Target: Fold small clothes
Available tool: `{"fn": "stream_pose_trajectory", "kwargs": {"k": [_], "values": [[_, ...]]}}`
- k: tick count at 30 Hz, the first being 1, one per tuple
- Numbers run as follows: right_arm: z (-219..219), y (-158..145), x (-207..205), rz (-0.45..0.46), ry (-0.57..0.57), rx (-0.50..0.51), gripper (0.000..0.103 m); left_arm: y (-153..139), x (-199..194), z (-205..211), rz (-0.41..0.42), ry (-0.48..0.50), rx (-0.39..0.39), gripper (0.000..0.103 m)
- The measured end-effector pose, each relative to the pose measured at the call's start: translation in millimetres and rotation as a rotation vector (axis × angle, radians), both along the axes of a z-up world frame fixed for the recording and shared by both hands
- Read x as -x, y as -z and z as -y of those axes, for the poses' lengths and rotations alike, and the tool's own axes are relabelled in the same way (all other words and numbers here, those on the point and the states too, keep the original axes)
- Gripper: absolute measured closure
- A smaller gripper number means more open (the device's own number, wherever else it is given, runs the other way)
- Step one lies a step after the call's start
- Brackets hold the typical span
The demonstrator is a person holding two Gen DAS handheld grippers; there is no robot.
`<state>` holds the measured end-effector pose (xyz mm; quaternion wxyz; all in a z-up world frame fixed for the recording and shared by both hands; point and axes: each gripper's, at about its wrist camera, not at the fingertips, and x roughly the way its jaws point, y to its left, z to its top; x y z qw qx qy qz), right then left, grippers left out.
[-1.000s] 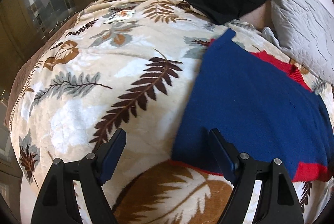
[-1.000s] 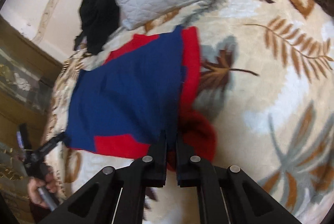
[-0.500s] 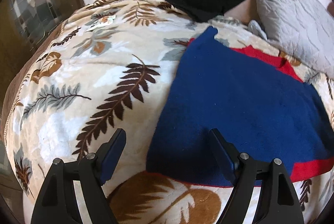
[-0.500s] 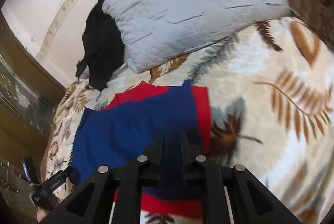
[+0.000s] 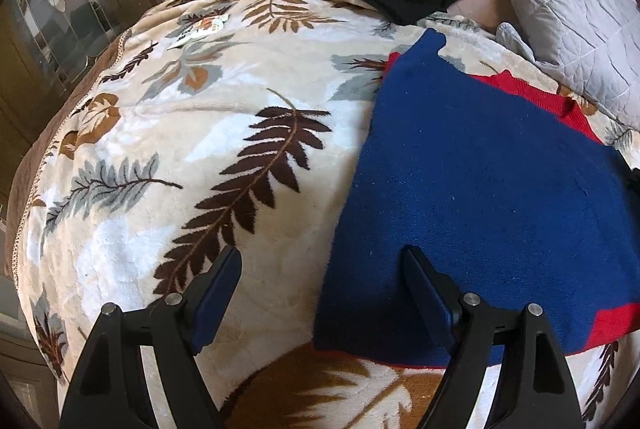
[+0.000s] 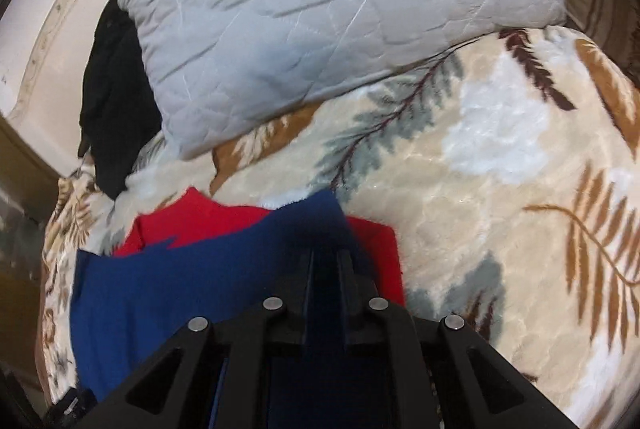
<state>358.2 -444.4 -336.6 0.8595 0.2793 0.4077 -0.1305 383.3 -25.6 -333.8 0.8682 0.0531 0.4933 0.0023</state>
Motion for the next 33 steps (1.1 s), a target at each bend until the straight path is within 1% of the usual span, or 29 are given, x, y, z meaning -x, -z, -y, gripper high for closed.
{"fn": "stream_pose_trajectory", "kwargs": {"k": [1,3,4,5,6,7,8,9,10,12,13,16,18,20,22,25,27,31,33], "values": [[-3.3,-4.4,3.3,0.007,-0.002,0.001,0.086,-1.6,0.8,-0.4,0.006,-0.004,-0.005,0.019],[-16.8,-16.6,16.7,0.04,-0.018,0.035,0.085,-3.5,2.1,-1.6,0.014,-0.006,-0.007,0.019],[-23.1,-20.1,20.8,0.052,-0.039,0.033,0.085,-3.0,2.8,-1.9,0.014,-0.005,-0.02,0.019],[-29.6,-20.8,27.0,0.058,-0.078,0.011,0.085,-1.8,3.2,-2.1,0.012,-0.004,-0.032,0.019],[-35.4,-18.5,30.2,0.043,-0.123,-0.013,0.085,1.4,3.3,-3.4,0.004,-0.002,-0.043,0.019],[-40.4,-15.8,34.0,0.016,-0.149,-0.016,0.085,4.5,3.1,-5.6,-0.01,-0.004,-0.04,0.019],[-43.2,-11.3,37.6,-0.019,-0.154,-0.001,0.085,7.0,3.0,-8.5,-0.022,-0.012,-0.029,0.019],[-41.8,-4.7,39.9,-0.061,-0.139,0.025,0.087,7.8,3.0,-10.5,-0.028,-0.018,-0.018,0.019],[-36.3,1.3,41.4,-0.094,-0.108,0.04,0.087,7.3,3.4,-13.7,-0.033,-0.027,0.004,0.019],[-30.6,-0.3,44.3,-0.09,-0.061,0.017,0.085,3.4,4.3,-16.3,-0.031,-0.03,0.018,0.019],[-35.3,-6.0,41.9,-0.08,-0.069,0.01,0.085,1.5,4.7,-17.4,-0.028,-0.035,0.019,0.019],[-74.7,-23.3,22.0,-0.034,-0.22,0.017,0.085,-4.2,5.1,-24.4,-0.019,-0.06,0.04,0.019],[-114.5,-34.3,1.6,0.003,-0.341,0.008,0.085,-6.4,4.3,-30.2,-0.018,-0.074,0.047,0.019],[-152.9,-36.2,-21.9,0.015,-0.449,-0.039,0.085,-6.0,4.0,-34.8,-0.021,-0.081,0.044,0.019],[-187.0,-30.9,-47.5,0.001,-0.524,-0.092,0.085,-3.8,3.1,-36.6,-0.035,-0.069,0.043,0.019],[-226.6,-13.9,-86.6,-0.038,-0.582,-0.13,0.085,1.3,1.4,-39.7,-0.057,-0.05,0.043,0.019],[-248.0,-5.5,-106.1,-0.065,-0.593,-0.148,0.085,1.3,0.9,-41.7,-0.063,-0.046,0.055,0.019],[-267.5,1.8,-144.3,-0.038,-0.557,-0.144,0.085,2.7,-1.8,-43.6,-0.073,-0.041,0.067,0.019],[-267.6,1.1,-160.9,-0.015,-0.535,-0.192,0.085,2.6,-1.7,-44.0,-0.077,-0.035,0.071,0.019]]}}
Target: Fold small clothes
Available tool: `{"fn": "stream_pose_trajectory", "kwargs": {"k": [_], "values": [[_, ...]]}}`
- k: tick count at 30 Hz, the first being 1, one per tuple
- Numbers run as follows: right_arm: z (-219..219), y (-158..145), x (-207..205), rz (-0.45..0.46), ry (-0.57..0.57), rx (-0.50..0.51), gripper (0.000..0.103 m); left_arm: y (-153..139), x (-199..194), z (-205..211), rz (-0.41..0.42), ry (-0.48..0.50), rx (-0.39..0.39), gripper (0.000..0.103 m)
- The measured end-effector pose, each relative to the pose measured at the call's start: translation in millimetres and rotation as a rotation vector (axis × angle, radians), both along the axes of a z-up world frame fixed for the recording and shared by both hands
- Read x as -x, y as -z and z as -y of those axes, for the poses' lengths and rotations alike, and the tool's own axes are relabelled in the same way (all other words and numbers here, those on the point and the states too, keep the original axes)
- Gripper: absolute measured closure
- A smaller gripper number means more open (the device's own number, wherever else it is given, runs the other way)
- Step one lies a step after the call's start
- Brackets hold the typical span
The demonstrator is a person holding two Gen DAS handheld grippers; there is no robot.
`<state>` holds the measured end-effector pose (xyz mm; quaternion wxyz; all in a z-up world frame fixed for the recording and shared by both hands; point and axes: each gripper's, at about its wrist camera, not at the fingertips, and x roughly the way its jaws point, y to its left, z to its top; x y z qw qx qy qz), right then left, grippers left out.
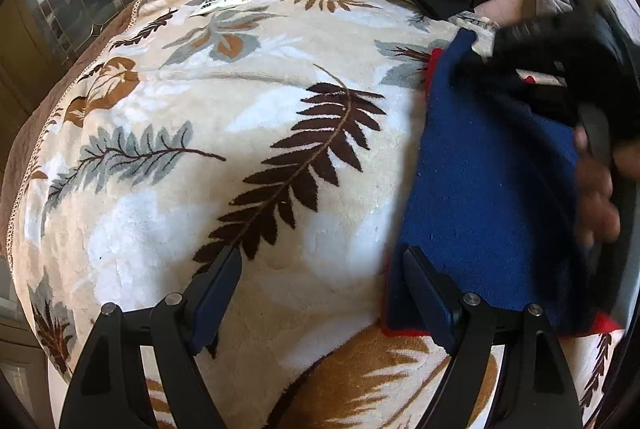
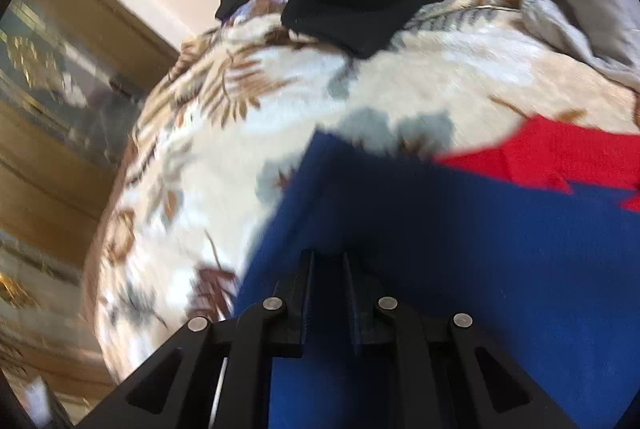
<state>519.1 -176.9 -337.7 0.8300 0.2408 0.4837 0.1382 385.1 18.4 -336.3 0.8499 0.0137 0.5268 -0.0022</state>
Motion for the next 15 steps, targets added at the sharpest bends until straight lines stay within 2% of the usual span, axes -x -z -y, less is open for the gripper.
{"fn": "stream_pose_trajectory", "kwargs": {"k": [3,7,10,15], "values": [[7.2,-6.8,-12.8,0.025,0.051,-0.051,0.085,-1.1,-0.7,-5.9,-0.004,-0.002,0.018,0.019],[27.1,-17.3,2.9,0.056,0.075,-0.096,0.085,-8.9,-1.2,-24.2,0.031,-0.085,-0.022,0.019],[47.5,-19.2,36.4,0.04,0.059,-0.058,0.085,-13.3,1.2,-35.7,0.035,-0.116,0.014,0.019],[82.8,-19.6,107.7,0.03,0.048,-0.009,0.085,-14.3,11.1,-34.8,0.026,-0.102,0.034,0.019]]}}
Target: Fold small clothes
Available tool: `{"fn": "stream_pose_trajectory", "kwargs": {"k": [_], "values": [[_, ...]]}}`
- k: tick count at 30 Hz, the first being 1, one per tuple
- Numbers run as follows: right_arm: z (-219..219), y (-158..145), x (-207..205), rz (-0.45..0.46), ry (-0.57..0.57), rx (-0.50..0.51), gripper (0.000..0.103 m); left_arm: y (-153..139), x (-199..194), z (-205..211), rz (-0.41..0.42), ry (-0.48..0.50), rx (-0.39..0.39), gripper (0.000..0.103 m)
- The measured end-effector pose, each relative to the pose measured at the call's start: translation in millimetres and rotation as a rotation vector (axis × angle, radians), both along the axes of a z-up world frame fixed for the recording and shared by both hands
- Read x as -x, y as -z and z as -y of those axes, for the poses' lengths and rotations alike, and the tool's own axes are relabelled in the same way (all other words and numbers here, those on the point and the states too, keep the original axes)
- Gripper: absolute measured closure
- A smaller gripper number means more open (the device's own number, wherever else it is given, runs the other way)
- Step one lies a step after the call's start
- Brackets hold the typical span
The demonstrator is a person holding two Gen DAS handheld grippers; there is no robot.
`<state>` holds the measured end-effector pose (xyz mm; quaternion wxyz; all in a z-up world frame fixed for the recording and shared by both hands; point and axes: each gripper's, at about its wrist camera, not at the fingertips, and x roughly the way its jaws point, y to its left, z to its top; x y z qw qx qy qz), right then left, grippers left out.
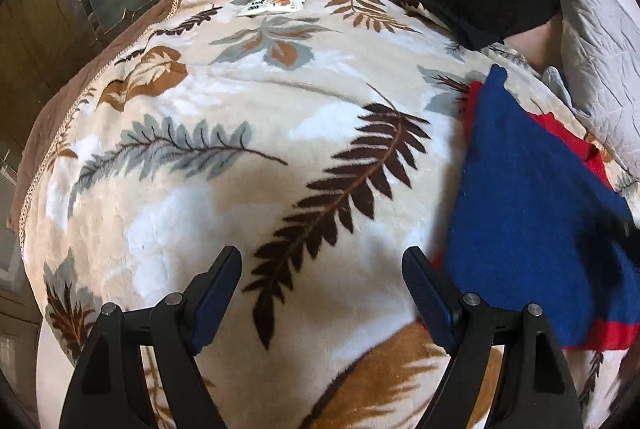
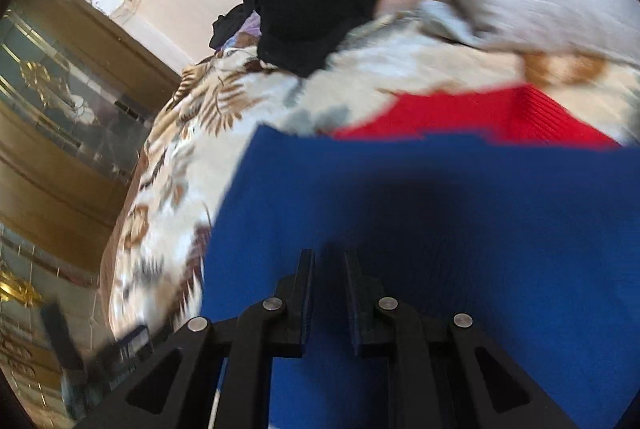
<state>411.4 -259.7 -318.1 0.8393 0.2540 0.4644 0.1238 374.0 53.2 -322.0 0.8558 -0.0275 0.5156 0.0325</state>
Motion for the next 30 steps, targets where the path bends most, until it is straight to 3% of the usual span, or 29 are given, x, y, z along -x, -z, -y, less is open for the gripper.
{"fn": "stream_pose_trajectory", "kwargs": {"k": [6,8,13,19,21,23,28,30], "values": [[43.6,27.8,80.8,-0.073,0.067,0.037,0.083,15.1,21.4,7.5,-0.106,0.018,0.193,0.019],[53.8,29.5,98.8,-0.054,0.077,0.007,0.083,20.2,30.8,16.3,-0.139,0.044,0.253,0.019],[57.3,16.2,120.1,-0.036,0.077,-0.035,0.081,24.1,33.9,32.6,-0.125,0.073,0.356,0.019],[65.0,16.1,129.2,-0.028,0.104,-0.086,0.081,31.3,15.2,40.9,-0.032,0.04,0.499,0.02],[65.5,24.2,127.8,-0.04,0.099,-0.107,0.081,33.0,14.1,43.7,0.004,0.026,0.506,0.028],[63.7,28.5,127.5,-0.019,0.087,-0.166,0.081,36.7,13.2,45.6,0.015,0.018,0.567,0.07],[48.0,32.3,117.6,0.041,0.06,-0.153,0.083,42.3,10.8,53.9,0.052,0.014,0.539,0.068],[45.4,48.3,107.2,-0.029,0.056,-0.16,0.088,42.8,9.0,57.0,0.062,0.02,0.563,0.051]]}}
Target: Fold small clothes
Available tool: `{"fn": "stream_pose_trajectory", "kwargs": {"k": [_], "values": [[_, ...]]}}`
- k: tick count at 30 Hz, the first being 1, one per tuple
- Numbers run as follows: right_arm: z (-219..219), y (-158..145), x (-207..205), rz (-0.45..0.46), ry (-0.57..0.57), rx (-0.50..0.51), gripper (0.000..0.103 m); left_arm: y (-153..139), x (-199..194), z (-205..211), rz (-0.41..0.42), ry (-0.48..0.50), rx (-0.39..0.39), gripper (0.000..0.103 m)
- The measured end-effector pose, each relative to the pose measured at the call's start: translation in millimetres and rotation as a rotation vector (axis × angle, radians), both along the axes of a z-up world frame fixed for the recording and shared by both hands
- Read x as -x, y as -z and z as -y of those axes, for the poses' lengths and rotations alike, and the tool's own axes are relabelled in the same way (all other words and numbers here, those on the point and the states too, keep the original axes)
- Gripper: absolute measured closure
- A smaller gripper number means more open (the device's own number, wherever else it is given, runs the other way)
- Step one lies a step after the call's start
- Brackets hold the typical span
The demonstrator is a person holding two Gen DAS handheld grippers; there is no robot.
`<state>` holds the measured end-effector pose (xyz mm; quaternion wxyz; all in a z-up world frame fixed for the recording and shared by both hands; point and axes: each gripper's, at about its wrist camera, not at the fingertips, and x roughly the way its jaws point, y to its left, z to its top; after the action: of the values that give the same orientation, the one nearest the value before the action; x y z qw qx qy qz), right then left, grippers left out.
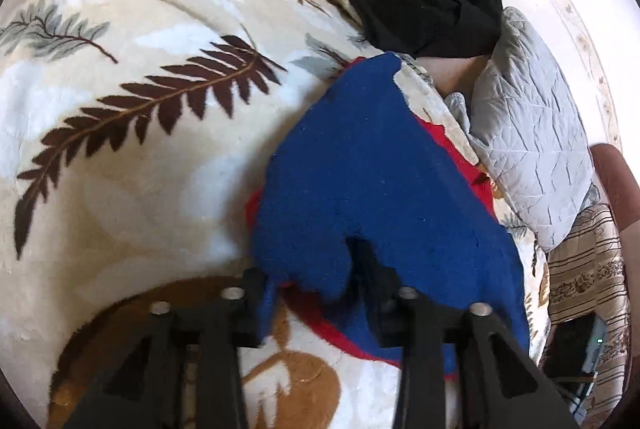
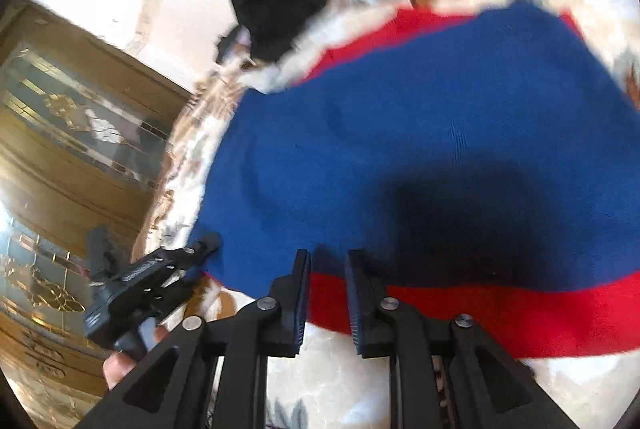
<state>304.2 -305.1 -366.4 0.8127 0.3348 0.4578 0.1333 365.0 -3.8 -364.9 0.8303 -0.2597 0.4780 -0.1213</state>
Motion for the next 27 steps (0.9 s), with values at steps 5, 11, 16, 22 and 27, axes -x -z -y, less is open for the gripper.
{"fn": "stream_pose_trajectory", "kwargs": {"k": [5,11,16,22,27], "values": [[1.0,-12.5,5.0,0.049,0.003,-0.023,0.087,0.0,-5.7,3.1,0.009,-0.024,0.03,0.051],[-2.1,5.1,0.1,-0.028,-0.005,-0.003,0.086,-7.1,-7.1,13.1,0.056,-0.013,-0.011,0.079],[16.8,-28.3,14.7,0.059,0.019,-0.016,0.084,-42.7,8.3,40.5,0.229,0.076,-0.105,0.081],[63.5,-27.7,24.9,0.03,0.126,-0.121,0.083,-74.8,29.5,86.6,0.38,0.225,-0.191,0.083],[94.6,-30.0,36.6,0.062,0.185,-0.234,0.08,-85.6,53.7,134.1,0.459,0.378,-0.254,0.083]]}}
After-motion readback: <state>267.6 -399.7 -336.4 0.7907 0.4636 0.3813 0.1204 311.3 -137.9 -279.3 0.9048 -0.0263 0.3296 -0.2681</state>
